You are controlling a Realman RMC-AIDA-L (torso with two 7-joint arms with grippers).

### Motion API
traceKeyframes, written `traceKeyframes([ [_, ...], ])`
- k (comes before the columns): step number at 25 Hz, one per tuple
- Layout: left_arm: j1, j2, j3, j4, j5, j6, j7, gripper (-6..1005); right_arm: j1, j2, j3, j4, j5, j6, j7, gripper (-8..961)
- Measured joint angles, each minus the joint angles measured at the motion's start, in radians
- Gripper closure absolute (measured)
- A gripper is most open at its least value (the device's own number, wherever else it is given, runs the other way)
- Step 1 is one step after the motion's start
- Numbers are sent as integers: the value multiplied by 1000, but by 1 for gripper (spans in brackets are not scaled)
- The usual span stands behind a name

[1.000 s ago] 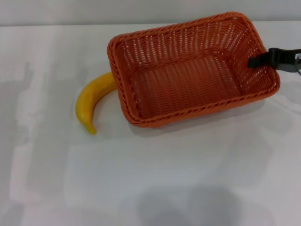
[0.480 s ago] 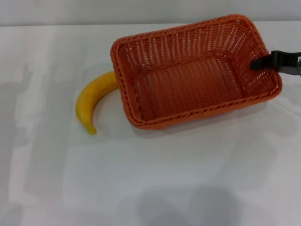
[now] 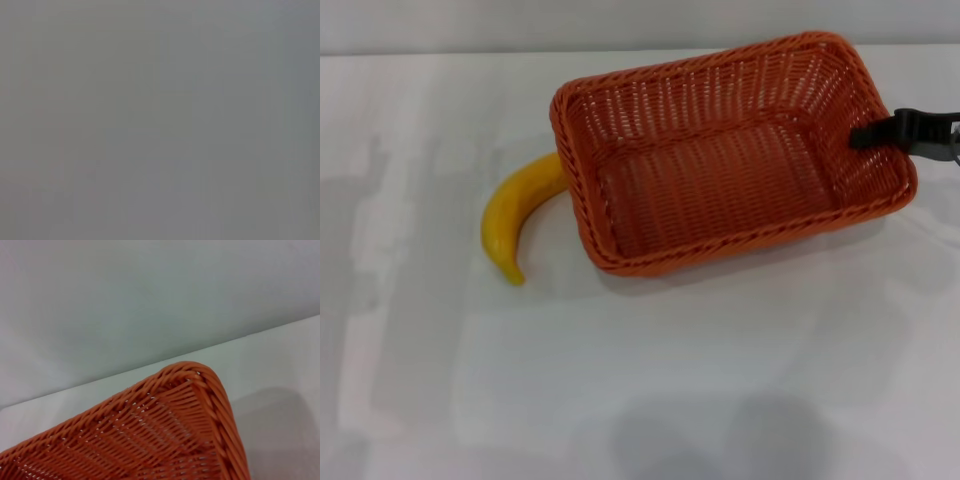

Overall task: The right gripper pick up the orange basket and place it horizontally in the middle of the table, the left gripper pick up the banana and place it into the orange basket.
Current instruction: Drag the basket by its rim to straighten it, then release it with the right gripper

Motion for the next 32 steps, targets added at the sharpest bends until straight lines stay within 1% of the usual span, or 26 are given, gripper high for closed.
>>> traceKeyframes([
  [11,2,1,0,0,0,0,0,124,-4,-2,-7,0,42,-2,-38,793],
  [24,1,3,0,0,0,-5,0,123,-2,-4,-13,9,49,5,-40,781],
  [32,2,3,0,0,1,-6,1,123,-9,-6,-9,13,77,8,-41,731],
])
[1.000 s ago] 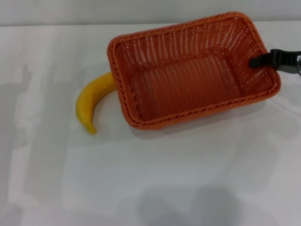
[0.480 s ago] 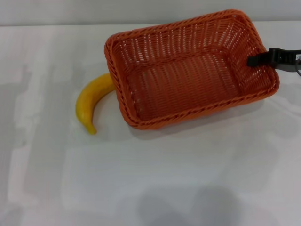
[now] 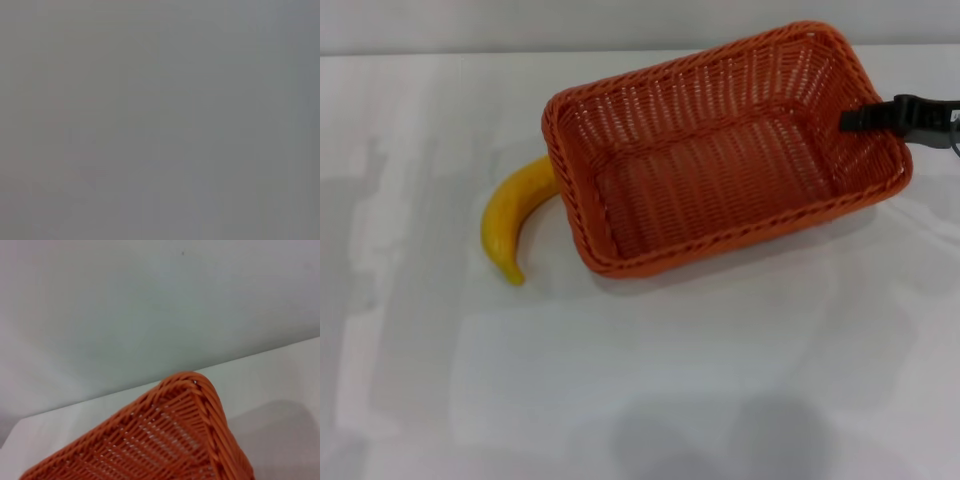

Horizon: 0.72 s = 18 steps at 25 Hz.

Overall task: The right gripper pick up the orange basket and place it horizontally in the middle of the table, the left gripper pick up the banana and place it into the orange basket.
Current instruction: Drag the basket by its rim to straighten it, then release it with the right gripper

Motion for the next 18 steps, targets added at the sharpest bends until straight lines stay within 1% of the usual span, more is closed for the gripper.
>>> traceKeyframes([
  [2,0,0,0,0,1,0,0,123,-2,0,2,1,5,1,0,719],
  [8,0,0,0,0,2,2,0,123,-30,0,1,0,38,1,0,585],
  [14,1,0,0,-2,1,3,0,123,-69,0,-2,-8,92,-1,-54,510],
  [16,1,0,0,-7,1,3,0,123,-76,0,-2,-9,122,-1,-88,473],
  [18,2,0,0,-11,0,3,0,123,-81,-1,1,-13,156,-2,-141,395],
])
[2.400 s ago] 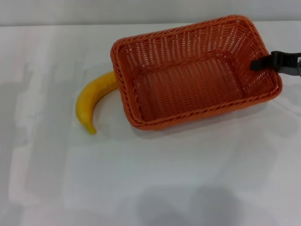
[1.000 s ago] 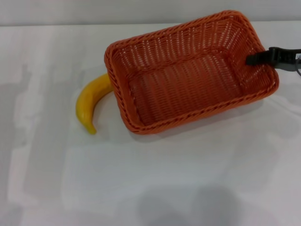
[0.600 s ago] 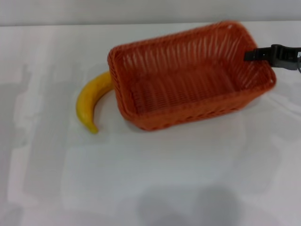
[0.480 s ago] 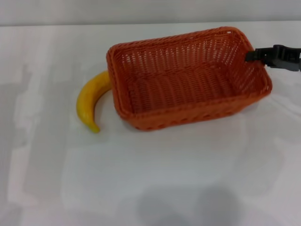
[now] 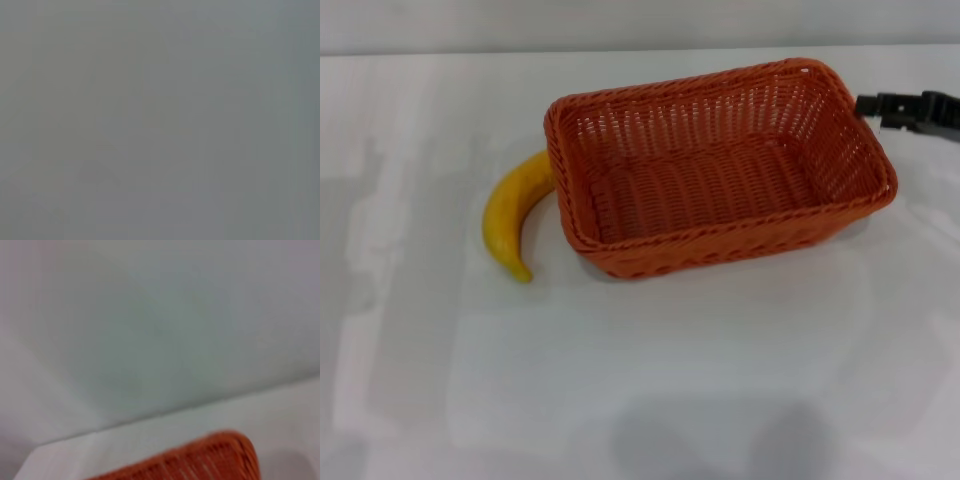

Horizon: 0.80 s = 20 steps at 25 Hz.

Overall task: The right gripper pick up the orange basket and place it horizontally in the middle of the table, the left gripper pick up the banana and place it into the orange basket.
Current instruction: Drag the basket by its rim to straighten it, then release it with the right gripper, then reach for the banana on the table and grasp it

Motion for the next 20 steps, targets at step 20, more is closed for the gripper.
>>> traceKeyframes([
  [20,46,-1,4,1,-166,49,-316,123,-181,7,-53,69,954,-515,-1284,186],
])
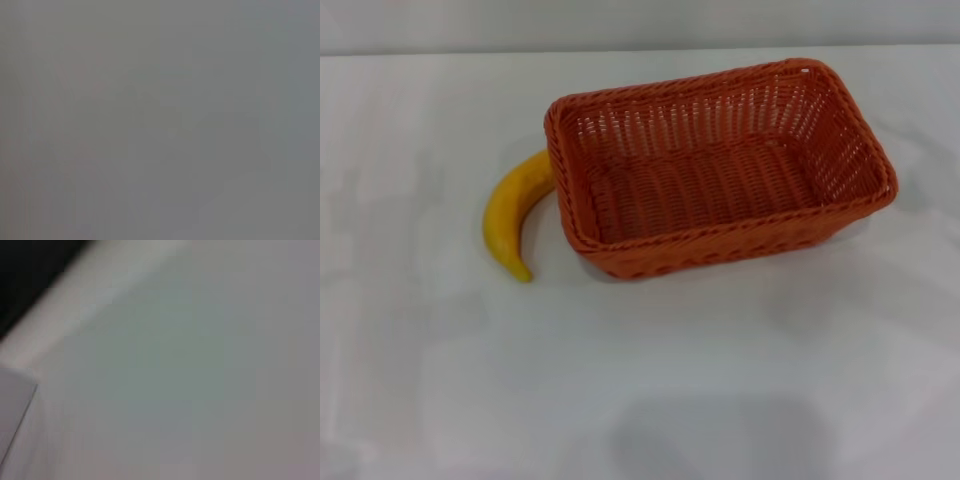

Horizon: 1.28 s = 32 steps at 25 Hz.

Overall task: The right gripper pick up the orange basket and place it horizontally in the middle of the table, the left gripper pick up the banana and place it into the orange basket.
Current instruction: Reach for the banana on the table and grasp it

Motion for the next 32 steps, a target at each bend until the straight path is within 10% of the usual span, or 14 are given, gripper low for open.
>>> traceKeyframes([
  [14,-34,25,11,-350,512,380,-1089,124,-64,-11,13,87,56,-6,50,170],
  [20,-151,43,13,-549,735,659,-1217,124,-79,-14,13,90,53,22,78,170],
  [32,-289,93,15,-682,981,674,-1265,123,-93,-25,13,97,53,41,109,171],
])
